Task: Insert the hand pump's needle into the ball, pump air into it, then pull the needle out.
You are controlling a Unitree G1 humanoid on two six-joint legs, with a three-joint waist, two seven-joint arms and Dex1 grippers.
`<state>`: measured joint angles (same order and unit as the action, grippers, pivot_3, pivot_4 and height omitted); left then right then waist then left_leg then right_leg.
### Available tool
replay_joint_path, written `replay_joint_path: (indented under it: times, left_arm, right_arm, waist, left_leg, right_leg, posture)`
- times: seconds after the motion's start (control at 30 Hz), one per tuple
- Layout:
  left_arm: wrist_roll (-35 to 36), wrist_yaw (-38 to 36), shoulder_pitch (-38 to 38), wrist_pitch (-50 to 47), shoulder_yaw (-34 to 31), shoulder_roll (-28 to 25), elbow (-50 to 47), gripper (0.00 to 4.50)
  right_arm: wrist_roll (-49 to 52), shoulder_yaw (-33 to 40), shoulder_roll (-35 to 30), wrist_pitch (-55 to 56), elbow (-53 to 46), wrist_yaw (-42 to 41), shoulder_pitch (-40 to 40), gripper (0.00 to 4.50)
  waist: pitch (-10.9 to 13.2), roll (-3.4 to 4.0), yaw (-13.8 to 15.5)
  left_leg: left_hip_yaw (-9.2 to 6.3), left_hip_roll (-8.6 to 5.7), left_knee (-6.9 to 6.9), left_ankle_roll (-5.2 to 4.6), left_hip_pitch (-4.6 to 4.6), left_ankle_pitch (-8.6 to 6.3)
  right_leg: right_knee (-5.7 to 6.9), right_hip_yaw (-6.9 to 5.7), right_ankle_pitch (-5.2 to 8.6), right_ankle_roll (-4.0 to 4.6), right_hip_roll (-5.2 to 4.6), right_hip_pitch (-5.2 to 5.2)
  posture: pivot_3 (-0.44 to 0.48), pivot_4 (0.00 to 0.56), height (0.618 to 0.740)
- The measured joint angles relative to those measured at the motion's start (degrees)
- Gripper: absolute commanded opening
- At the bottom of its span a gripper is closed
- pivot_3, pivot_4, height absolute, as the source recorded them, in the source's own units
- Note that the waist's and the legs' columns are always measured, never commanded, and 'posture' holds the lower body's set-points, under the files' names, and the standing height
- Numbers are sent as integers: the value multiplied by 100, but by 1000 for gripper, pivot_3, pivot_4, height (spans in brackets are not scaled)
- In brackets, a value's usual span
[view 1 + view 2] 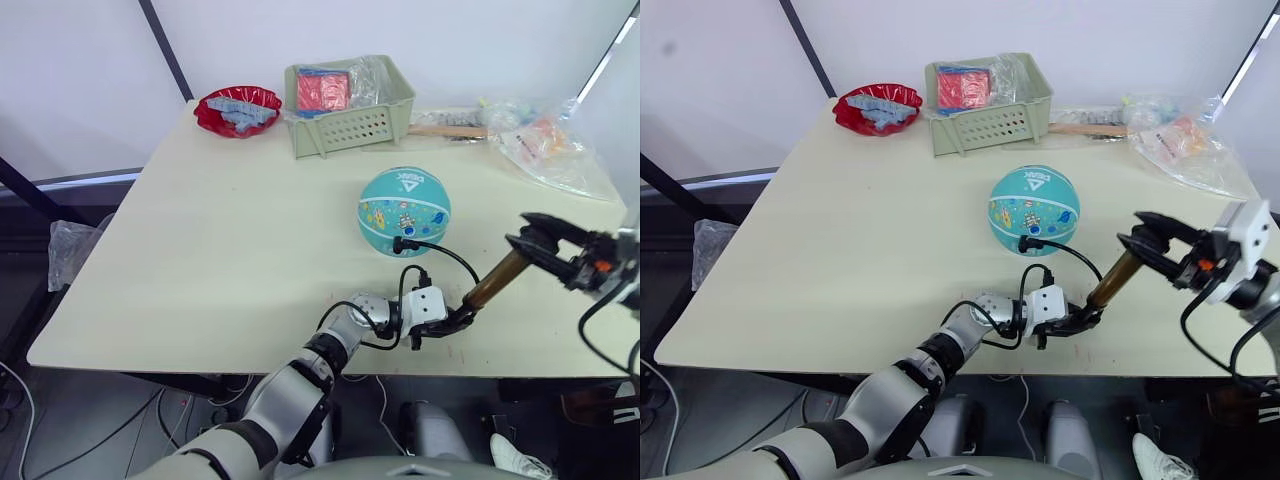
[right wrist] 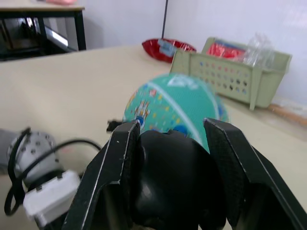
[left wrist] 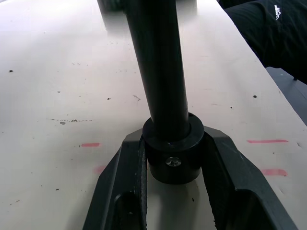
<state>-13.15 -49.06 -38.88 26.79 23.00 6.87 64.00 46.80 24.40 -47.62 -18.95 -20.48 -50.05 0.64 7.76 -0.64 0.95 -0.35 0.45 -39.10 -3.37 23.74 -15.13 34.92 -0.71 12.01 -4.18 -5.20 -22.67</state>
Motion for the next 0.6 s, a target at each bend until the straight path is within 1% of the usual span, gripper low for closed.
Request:
replay_joint_path:
  times: [0.1,0.17,0.2,0.27,0.5,0.6]
  left_arm:
    - [1,-3,4,4,0,-1,-2,1085]
    - [1,-9,7,5,0,-4,-3,1085]
    - [1,-9,8,7,0,-3,-6,1085]
    - [2,-10,11,14,0,-2,-24,1085]
    - [2,-12,19,16,0,-4,-34,1085]
    - [2,-12,38,16,1,-5,-32,1085]
  right_arm:
    - [445,373,-186,-340,-34,66,341,1604]
    - [581,469,-255,-448,-57,115,456,1604]
    - [740,616,-386,-611,-57,178,625,1604]
    - [807,639,-508,-804,-61,222,713,1604]
    - [819,652,-369,-934,-114,404,743,1604]
    - [663,739,-149,-741,-301,404,514,1604]
  waist:
    - [8,0,4]
    - [9,1,3]
    - [11,1,3]
    - [16,-2,1]
    - [22,3,3]
    - [19,-2,5]
  left_leg:
    - [-2,0,0,0,1,0]
    - [-2,0,0,0,2,0]
    - [0,0,0,0,3,0]
    - [1,0,0,0,4,0]
    - [1,0,0,0,5,0]
    - [-4,0,1,0,3,0]
  right_leg:
    - [0,-1,0,0,1,0]
    - [0,-1,0,0,1,0]
    - [-1,0,0,0,0,-1]
    - [-1,1,0,0,-2,-1]
    - [-1,1,0,0,-2,-2]
    - [-1,-1,1,0,2,0]
  posture:
    - [0,150,740]
    - [0,150,740]
    - [0,150,740]
    - [0,150,740]
    - [0,150,740]
    - [0,150,740]
